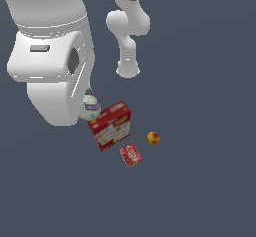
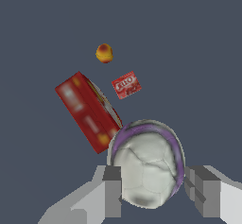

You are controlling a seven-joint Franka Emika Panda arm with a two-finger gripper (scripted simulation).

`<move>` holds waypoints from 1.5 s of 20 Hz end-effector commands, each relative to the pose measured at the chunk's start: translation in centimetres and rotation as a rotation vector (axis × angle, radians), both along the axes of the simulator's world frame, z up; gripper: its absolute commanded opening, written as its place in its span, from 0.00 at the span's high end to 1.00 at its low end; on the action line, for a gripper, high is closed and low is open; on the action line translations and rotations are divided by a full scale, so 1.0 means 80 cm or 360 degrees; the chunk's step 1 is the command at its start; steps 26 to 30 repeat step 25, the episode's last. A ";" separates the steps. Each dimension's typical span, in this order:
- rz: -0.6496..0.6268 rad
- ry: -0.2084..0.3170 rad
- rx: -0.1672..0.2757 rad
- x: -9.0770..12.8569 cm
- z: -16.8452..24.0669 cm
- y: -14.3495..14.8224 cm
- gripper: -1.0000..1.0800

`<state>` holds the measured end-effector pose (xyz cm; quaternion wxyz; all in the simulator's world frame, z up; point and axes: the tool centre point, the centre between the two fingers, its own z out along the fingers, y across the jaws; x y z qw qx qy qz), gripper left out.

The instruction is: Pick up a designated object from a clutter of objects.

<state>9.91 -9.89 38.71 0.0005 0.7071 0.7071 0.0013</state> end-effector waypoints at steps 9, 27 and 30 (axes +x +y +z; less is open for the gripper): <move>0.0000 0.0004 -0.0002 0.004 0.032 -0.020 1.00; -0.0001 0.0005 -0.0002 0.002 0.065 -0.017 1.00; -0.0001 0.0005 -0.0002 0.002 0.065 -0.017 1.00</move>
